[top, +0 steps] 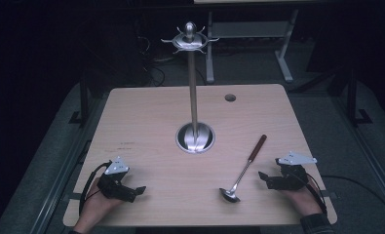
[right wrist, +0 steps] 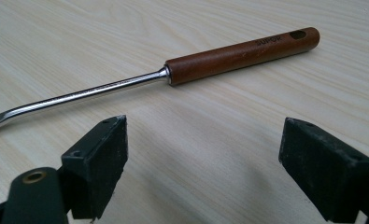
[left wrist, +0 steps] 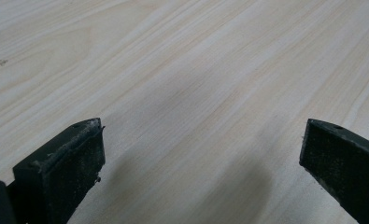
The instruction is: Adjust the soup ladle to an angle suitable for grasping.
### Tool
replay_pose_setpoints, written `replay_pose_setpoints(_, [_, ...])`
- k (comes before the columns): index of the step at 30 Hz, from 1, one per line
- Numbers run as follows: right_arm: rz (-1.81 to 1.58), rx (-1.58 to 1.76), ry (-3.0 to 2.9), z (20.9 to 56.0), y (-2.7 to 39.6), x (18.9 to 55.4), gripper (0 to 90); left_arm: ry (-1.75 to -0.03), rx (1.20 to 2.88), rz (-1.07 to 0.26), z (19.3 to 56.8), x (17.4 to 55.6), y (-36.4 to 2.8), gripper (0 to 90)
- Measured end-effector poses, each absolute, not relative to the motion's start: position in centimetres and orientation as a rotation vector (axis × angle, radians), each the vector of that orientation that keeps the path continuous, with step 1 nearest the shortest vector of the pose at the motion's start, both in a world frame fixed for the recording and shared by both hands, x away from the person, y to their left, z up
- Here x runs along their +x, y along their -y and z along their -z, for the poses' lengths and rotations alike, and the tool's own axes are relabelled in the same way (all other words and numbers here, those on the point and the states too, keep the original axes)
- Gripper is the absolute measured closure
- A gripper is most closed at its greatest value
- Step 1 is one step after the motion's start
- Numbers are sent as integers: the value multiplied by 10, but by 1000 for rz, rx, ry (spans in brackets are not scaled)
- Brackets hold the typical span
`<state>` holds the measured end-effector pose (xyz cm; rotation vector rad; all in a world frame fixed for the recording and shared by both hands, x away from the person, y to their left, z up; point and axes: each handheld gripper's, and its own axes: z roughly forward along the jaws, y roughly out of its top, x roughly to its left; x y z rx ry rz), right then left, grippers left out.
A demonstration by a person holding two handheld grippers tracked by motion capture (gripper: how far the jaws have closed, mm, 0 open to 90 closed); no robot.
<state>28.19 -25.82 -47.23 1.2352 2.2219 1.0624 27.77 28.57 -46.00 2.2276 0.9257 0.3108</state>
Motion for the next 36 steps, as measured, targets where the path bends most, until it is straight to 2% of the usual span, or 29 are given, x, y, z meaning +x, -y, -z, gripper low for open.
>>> replay_pose_setpoints(7, [-1081,1254,-2241,469,256,280,240,-917,2228,-302,459,277,-285,0])
replay_pose_setpoints(13, [-1114,1257,-2260,464,250,279,381,-908,2227,-305,457,275,-286,0])
replay_pose_setpoints(14, [-1118,1260,-2263,464,248,279,452,-908,2227,-306,457,275,-286,0])
replay_pose_setpoints(15, [-1110,1264,-2262,464,247,281,570,-907,2227,-303,457,275,-286,0])
replay_pose_setpoints(17, [-1101,1283,-2265,463,246,285,700,-906,2230,-301,457,275,-285,0])
replay_pose_setpoints(18, [-1101,1283,-2265,463,246,285,700,-906,2230,-301,457,275,-285,0])
replay_pose_setpoints(21, [-1079,1325,-2259,461,245,298,879,-897,2227,-300,457,275,-284,0])
replay_pose_setpoints(22, [-1074,1342,-2253,460,245,301,900,-895,2229,-299,457,275,-284,0])
replay_pose_setpoints(36, [-1011,1413,-2151,457,256,344,900,-893,2216,-292,456,274,-285,0])
